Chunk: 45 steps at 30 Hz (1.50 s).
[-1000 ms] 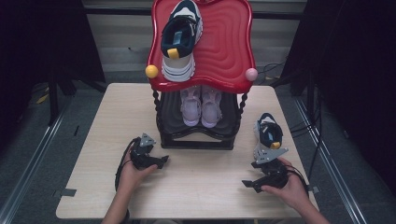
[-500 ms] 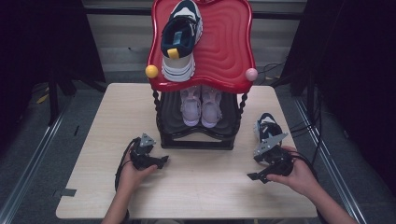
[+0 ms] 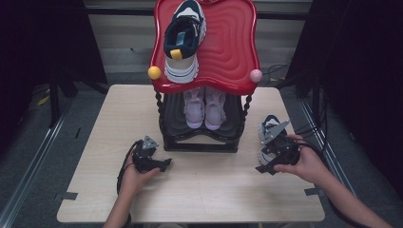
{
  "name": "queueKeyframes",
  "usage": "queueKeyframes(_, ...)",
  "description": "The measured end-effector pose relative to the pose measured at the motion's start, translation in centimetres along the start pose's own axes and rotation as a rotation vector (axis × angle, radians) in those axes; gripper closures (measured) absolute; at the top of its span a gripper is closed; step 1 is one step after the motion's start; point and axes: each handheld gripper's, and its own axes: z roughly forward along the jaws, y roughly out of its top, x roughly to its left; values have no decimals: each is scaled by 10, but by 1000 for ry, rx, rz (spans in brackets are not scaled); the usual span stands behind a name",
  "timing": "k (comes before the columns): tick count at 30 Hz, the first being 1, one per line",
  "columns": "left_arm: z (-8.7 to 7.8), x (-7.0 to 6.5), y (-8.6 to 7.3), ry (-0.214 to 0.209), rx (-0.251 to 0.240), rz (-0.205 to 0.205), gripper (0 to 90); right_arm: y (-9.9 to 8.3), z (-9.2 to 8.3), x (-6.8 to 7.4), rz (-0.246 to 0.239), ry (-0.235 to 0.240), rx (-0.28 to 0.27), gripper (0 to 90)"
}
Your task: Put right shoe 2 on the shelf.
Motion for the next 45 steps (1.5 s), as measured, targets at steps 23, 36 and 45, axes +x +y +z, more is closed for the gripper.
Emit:
queueKeyframes(23,0,0,0,-1,0,0,121,7,-20,-36,1,-128,133,256)
queueKeyframes(36,0,0,0,-1,0,0,120,-3,-9,-32,-13,-139,161,465)
queueKeyframes(45,0,0,0,-2,1,0,121,3,-16,-29,-29,-131,115,760)
